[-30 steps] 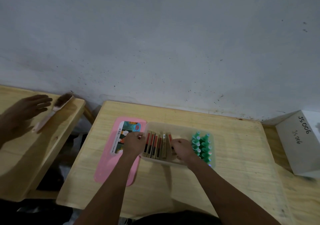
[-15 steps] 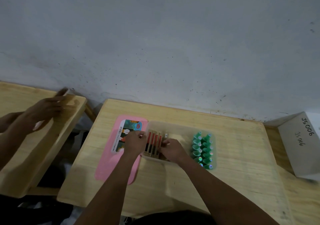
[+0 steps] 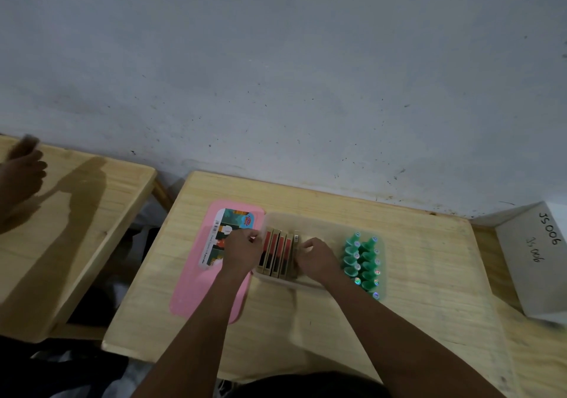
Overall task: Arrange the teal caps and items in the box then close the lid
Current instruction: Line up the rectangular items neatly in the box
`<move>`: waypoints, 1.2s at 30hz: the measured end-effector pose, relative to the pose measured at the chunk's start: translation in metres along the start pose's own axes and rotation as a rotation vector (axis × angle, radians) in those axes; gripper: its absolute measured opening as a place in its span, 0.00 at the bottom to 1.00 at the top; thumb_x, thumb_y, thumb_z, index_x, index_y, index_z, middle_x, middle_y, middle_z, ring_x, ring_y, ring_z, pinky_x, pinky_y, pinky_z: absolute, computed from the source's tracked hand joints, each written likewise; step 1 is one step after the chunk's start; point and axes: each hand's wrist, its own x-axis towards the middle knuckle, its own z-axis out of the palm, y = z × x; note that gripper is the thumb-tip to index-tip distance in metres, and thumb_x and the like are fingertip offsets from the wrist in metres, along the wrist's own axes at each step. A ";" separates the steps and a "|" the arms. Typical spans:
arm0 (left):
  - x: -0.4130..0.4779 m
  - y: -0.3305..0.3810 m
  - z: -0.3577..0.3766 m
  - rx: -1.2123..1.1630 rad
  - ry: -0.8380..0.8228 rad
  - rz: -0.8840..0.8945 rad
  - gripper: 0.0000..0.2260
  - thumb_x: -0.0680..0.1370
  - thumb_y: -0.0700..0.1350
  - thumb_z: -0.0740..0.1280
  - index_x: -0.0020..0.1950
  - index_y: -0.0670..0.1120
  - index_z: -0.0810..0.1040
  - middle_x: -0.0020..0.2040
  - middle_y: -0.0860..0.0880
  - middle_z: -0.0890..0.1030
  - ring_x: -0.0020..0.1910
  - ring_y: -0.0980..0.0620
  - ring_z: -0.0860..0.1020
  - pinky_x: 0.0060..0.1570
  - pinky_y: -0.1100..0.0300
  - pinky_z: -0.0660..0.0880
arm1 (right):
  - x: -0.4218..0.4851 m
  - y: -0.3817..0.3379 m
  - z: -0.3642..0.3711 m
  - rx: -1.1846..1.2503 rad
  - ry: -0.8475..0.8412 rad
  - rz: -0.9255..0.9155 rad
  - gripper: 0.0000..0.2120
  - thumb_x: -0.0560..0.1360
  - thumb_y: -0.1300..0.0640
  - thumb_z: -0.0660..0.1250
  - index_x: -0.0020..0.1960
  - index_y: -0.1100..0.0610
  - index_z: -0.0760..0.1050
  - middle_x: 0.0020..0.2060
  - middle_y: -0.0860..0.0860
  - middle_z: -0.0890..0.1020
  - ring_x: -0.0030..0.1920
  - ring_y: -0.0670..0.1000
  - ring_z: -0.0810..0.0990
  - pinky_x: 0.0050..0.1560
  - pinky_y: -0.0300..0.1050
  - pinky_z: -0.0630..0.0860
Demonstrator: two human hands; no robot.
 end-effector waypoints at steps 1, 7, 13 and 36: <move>0.000 0.000 0.000 0.007 0.003 0.003 0.14 0.78 0.41 0.65 0.63 0.40 0.78 0.59 0.40 0.81 0.53 0.42 0.81 0.51 0.52 0.81 | 0.000 0.000 0.002 -0.027 -0.026 0.000 0.10 0.73 0.49 0.65 0.50 0.51 0.72 0.46 0.51 0.83 0.46 0.53 0.81 0.48 0.48 0.77; -0.001 0.001 -0.001 0.029 0.008 0.012 0.14 0.78 0.40 0.64 0.63 0.40 0.78 0.60 0.39 0.80 0.54 0.41 0.81 0.50 0.53 0.80 | 0.000 -0.009 0.007 -0.101 -0.044 0.009 0.23 0.73 0.47 0.67 0.61 0.57 0.65 0.53 0.55 0.80 0.52 0.56 0.80 0.47 0.46 0.73; -0.001 0.001 -0.001 0.038 0.005 0.017 0.14 0.79 0.41 0.64 0.63 0.40 0.78 0.59 0.39 0.81 0.53 0.40 0.81 0.52 0.51 0.80 | -0.002 -0.004 0.005 -0.110 -0.008 0.007 0.24 0.72 0.47 0.67 0.63 0.57 0.66 0.52 0.56 0.82 0.51 0.57 0.81 0.52 0.51 0.78; -0.003 0.002 -0.003 0.075 0.007 0.038 0.14 0.79 0.42 0.64 0.63 0.40 0.78 0.59 0.40 0.81 0.51 0.44 0.81 0.51 0.54 0.80 | -0.011 0.001 -0.002 -0.282 -0.098 -0.067 0.15 0.74 0.55 0.61 0.55 0.53 0.82 0.52 0.54 0.84 0.52 0.55 0.82 0.54 0.49 0.79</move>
